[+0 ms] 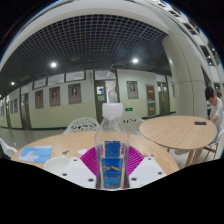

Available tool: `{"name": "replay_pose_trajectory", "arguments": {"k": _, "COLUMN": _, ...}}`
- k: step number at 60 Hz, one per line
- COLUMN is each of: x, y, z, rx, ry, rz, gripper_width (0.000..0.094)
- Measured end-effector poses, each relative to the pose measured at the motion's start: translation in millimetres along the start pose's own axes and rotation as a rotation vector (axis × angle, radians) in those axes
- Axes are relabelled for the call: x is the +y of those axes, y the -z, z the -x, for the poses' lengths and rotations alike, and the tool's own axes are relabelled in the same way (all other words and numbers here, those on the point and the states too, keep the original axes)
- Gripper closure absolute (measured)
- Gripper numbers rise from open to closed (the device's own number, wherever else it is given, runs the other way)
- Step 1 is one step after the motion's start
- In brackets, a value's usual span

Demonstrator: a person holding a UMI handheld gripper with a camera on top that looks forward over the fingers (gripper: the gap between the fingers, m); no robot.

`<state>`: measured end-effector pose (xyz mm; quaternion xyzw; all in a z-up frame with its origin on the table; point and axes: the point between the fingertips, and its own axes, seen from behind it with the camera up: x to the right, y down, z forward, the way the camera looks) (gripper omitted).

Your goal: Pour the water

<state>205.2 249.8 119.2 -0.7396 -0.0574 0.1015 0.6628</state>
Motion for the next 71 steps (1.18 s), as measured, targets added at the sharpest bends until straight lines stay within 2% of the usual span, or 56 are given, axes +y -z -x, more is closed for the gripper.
{"name": "replay_pose_trajectory", "arguments": {"k": 6, "x": 18, "y": -13, "z": -20, "rx": 0.002, "ry": 0.036, "rz": 0.05, "gripper_width": 0.0624}}
{"name": "replay_pose_trajectory", "arguments": {"k": 10, "x": 26, "y": -7, "z": -5, "rx": 0.009, "ry": 0.055, "rz": 0.084, "gripper_width": 0.0622}}
{"name": "replay_pose_trajectory", "arguments": {"k": 18, "x": 29, "y": -11, "z": -11, "rx": 0.003, "ry": 0.085, "rz": 0.068, "gripper_width": 0.0616}}
{"name": "replay_pose_trajectory", "arguments": {"k": 19, "x": 25, "y": -7, "z": 11, "rx": 0.008, "ry": 0.089, "rz": 0.069, "gripper_width": 0.0612}}
{"name": "replay_pose_trajectory", "arguments": {"k": 23, "x": 24, "y": -5, "z": 13, "rx": 0.013, "ry": 0.099, "rz": 0.068, "gripper_width": 0.0559}}
{"name": "replay_pose_trajectory", "arguments": {"k": 28, "x": 24, "y": -6, "z": 10, "rx": 0.025, "ry": 0.103, "rz": 0.089, "gripper_width": 0.0411}}
{"name": "replay_pose_trajectory", "arguments": {"k": 34, "x": 27, "y": 5, "z": 4, "rx": 0.047, "ry": 0.108, "rz": 0.144, "gripper_width": 0.0061}}
{"name": "replay_pose_trajectory", "arguments": {"k": 38, "x": 23, "y": 18, "z": 12, "rx": 0.043, "ry": 0.106, "rz": 0.145, "gripper_width": 0.0087}}
{"name": "replay_pose_trajectory", "arguments": {"k": 53, "x": 23, "y": 127, "z": 40, "rx": 0.009, "ry": 0.185, "rz": 0.2, "gripper_width": 0.008}}
{"name": "replay_pose_trajectory", "arguments": {"k": 63, "x": 33, "y": 202, "z": 87, "rx": -0.125, "ry": 0.175, "rz": 0.214, "gripper_width": 0.0077}}
{"name": "replay_pose_trajectory", "arguments": {"k": 71, "x": 39, "y": 232, "z": 119, "rx": -0.218, "ry": 0.118, "rz": 0.208, "gripper_width": 0.0078}}
